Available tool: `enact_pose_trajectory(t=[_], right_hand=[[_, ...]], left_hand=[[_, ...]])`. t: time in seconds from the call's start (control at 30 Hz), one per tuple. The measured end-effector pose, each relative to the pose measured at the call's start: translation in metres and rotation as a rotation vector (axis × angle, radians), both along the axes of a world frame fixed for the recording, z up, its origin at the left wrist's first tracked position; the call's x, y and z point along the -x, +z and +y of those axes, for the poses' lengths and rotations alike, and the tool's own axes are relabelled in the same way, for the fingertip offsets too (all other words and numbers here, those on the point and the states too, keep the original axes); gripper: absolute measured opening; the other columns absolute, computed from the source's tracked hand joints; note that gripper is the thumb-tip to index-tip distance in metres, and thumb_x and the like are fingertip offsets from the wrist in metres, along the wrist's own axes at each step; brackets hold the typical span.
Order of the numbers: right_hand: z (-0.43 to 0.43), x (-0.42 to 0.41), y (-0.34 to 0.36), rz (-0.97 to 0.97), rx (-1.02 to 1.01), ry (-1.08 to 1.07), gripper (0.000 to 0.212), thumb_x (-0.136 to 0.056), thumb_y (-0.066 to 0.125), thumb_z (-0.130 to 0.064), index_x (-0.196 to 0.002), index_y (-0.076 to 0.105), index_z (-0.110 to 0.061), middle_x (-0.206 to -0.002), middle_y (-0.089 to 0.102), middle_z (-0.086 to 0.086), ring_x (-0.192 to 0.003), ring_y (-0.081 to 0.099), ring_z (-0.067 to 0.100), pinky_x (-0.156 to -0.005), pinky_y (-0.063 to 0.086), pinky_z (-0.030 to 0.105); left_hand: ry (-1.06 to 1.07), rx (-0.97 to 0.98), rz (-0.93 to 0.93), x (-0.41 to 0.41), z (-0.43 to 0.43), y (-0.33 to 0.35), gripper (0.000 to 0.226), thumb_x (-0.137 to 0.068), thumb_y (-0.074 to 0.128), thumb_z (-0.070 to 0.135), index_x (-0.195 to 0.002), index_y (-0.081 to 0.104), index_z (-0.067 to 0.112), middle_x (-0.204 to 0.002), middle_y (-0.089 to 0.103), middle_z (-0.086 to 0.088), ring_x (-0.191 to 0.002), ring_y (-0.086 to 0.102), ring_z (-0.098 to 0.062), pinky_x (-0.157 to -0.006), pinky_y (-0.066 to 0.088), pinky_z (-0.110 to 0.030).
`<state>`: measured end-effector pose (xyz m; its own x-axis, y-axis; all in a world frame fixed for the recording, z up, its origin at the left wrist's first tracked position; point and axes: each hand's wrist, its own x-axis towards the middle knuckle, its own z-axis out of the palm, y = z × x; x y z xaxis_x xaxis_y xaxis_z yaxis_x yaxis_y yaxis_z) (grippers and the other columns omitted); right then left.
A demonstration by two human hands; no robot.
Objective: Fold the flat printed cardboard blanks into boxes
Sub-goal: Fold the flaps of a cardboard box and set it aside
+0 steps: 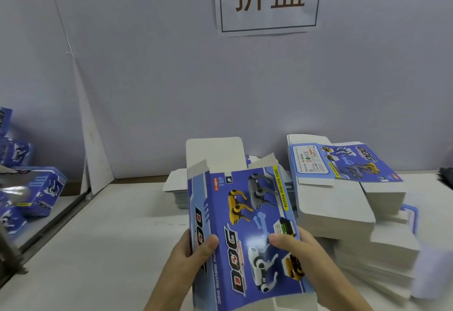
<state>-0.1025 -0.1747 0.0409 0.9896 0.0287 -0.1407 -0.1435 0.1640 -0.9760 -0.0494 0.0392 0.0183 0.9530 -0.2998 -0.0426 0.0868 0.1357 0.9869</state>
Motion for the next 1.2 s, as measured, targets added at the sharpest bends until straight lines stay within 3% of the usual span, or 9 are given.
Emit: enact_pose_trajectory(t=[0.1,0.2,0.3,0.5,0.6,0.8,0.93,1.03,1.2], right_hand=[[0.003,-0.003,-0.005,-0.017,0.026,-0.025,0.045,-0.068,0.071,-0.035,-0.095,0.064,0.0,-0.076,0.074,0.012,-0.062,0.071,0.021,-0.052,0.053,0.026],[0.003,-0.006,-0.009,-0.03,0.078,-0.06,0.047,-0.064,0.069,-0.046,-0.089,0.069,-0.006,-0.08,0.075,0.014,-0.068,0.072,0.023,-0.061,0.055,0.029],[0.001,-0.006,-0.01,-0.007,0.084,-0.062,0.037,-0.064,0.071,-0.042,-0.082,0.072,-0.009,-0.079,0.074,0.017,-0.064,0.071,0.023,-0.056,0.054,0.027],[-0.001,-0.006,-0.006,-0.034,-0.039,0.043,0.032,-0.066,0.085,-0.032,-0.088,0.077,-0.011,-0.088,0.074,0.019,-0.072,0.072,0.031,-0.062,0.058,0.033],[0.008,-0.007,-0.013,0.015,-0.076,0.079,0.063,-0.059,0.081,-0.032,-0.114,0.065,-0.006,-0.091,0.074,0.019,-0.076,0.073,0.033,-0.061,0.058,0.034],[0.007,-0.007,-0.014,-0.06,-0.131,0.037,0.101,-0.035,0.092,-0.032,-0.125,0.051,-0.011,-0.093,0.075,0.014,-0.079,0.074,0.029,-0.061,0.058,0.031],[0.001,-0.004,0.001,-0.246,-0.008,0.113,0.08,-0.058,0.079,-0.034,-0.129,0.044,-0.028,-0.105,0.075,-0.003,-0.093,0.072,0.015,-0.07,0.056,0.02],[0.003,-0.013,0.016,-0.417,0.18,-0.015,0.075,-0.069,0.079,-0.027,-0.132,0.041,-0.016,-0.096,0.068,-0.017,-0.084,0.066,-0.01,-0.071,0.047,0.006],[-0.005,-0.01,0.043,-0.557,0.213,0.029,0.087,-0.065,0.066,-0.049,-0.137,0.016,-0.055,-0.112,0.054,-0.047,-0.108,0.056,-0.016,-0.079,0.049,0.009]], left_hand=[[0.065,-0.058,-0.034,0.0,0.002,-0.003,0.105,-0.018,0.087,0.069,-0.107,0.06,0.019,-0.092,0.076,-0.009,-0.08,0.073,-0.03,-0.066,0.058,-0.037],[0.183,-0.11,-0.106,0.0,0.0,-0.003,0.073,-0.043,0.09,0.048,-0.103,0.061,0.017,-0.081,0.076,-0.006,-0.069,0.073,-0.026,-0.053,0.057,-0.03],[0.238,-0.123,-0.117,0.0,-0.002,-0.006,0.058,-0.049,0.08,0.035,-0.1,0.062,0.016,-0.075,0.075,-0.002,-0.063,0.073,-0.023,-0.046,0.054,-0.024],[-0.027,-0.05,-0.028,0.003,-0.001,-0.006,0.112,-0.026,0.086,0.069,-0.117,0.056,0.012,-0.092,0.075,-0.011,-0.077,0.074,-0.024,-0.064,0.059,-0.036],[-0.155,0.006,0.011,0.003,-0.001,-0.011,0.138,-0.009,0.091,0.063,-0.128,0.048,0.006,-0.105,0.07,-0.018,-0.086,0.073,-0.024,-0.071,0.057,-0.037],[-0.184,-0.002,-0.002,0.0,-0.001,-0.009,0.125,-0.014,0.093,0.057,-0.125,0.05,0.018,-0.102,0.074,-0.013,-0.087,0.072,-0.031,-0.064,0.059,-0.034],[-0.239,-0.007,-0.07,0.004,0.002,0.0,0.12,-0.022,0.091,0.06,-0.126,0.047,0.021,-0.107,0.072,-0.01,-0.094,0.071,-0.031,-0.069,0.059,-0.034],[-0.3,0.017,-0.092,0.005,0.006,0.013,0.118,-0.029,0.093,0.056,-0.13,0.043,0.021,-0.109,0.072,-0.009,-0.095,0.071,-0.03,-0.071,0.058,-0.034],[-0.192,0.108,-0.335,-0.016,0.004,0.066,0.109,-0.055,0.085,0.04,-0.146,0.026,0.035,-0.125,0.063,-0.008,-0.105,0.067,-0.034,-0.072,0.058,-0.038]])
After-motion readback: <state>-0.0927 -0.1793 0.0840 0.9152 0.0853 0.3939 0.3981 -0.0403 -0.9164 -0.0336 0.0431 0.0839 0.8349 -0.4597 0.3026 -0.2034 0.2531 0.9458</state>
